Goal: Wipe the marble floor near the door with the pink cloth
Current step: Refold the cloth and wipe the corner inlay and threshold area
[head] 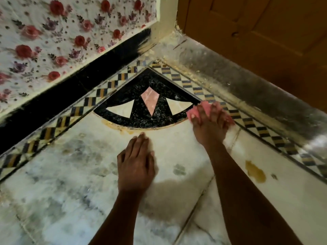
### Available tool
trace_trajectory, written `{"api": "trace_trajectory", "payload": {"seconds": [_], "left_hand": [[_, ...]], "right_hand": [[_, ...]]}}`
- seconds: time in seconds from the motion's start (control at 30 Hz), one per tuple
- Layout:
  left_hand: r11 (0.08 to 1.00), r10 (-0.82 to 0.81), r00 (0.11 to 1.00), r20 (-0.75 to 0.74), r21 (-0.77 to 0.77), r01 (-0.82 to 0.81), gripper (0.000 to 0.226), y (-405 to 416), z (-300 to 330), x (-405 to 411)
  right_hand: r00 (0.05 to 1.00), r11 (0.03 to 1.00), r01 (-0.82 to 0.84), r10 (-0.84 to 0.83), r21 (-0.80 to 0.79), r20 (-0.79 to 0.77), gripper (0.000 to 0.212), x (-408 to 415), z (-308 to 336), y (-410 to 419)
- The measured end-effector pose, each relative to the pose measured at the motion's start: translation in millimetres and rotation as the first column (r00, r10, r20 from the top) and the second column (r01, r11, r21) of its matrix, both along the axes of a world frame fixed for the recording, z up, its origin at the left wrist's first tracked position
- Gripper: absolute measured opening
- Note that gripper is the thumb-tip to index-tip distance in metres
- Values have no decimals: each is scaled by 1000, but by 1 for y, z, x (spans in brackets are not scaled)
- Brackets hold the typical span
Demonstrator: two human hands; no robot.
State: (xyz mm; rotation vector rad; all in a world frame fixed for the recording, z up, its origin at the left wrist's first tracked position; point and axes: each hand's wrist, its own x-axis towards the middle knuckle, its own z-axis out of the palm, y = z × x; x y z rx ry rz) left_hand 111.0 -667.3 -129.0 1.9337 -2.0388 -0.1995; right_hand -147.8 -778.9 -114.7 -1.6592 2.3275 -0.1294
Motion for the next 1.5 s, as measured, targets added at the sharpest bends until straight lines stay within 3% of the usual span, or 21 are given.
{"api": "trace_trajectory", "payload": {"seconds": [0.1,0.2,0.27,0.37,0.47,0.53,0.63,0.77,0.87,1.03,1.1,1.23,1.33,1.5], "left_hand": [[1000,1,1000,2,2,-1,54,0,-4,-1],[1000,0,1000,16,-13,1,53,0,-3,0],[1000,-2,1000,23,-17,2,53,-1,-2,-2],[1000,-3,999,53,-13,3,55,-2,-2,-2],[1000,-1,999,51,-19,2,55,-2,-3,-2],[1000,5,999,46,-24,-4,55,-1,-3,-1],[1000,4,999,48,-16,-4,56,-1,-3,-1],[1000,1,998,55,-8,-1,59,-1,0,-1],[1000,-7,999,54,15,6,59,-3,2,-1],[1000,-11,999,42,11,10,58,-1,3,-2],[1000,-12,999,39,5,12,57,-2,5,-3],[1000,0,1000,8,14,0,56,0,4,-3],[999,-30,999,15,-37,30,52,-1,2,-4],[994,-60,998,25,-93,63,48,2,4,-4]], "right_hand": [[997,996,-77,76,47,19,63,22,1,-13],[939,939,-342,343,20,-25,62,23,1,43],[923,923,-385,385,4,-18,63,5,5,91],[972,973,-229,230,32,-42,63,-25,9,108],[1000,1000,-6,6,-9,-29,70,-26,1,59],[998,999,47,-47,16,30,71,-9,-2,17],[998,997,-51,50,55,26,68,15,-1,-1],[926,928,-370,371,35,-67,75,15,6,84],[964,965,-258,261,52,-56,79,-28,14,120],[1000,999,-1,2,44,-22,84,-43,6,60],[999,997,-39,41,65,-34,80,-29,8,52],[931,933,-355,358,54,-69,75,-26,8,127],[959,962,-269,272,53,-73,69,-58,5,166],[998,995,-35,39,95,-44,67,-58,8,98]]}}
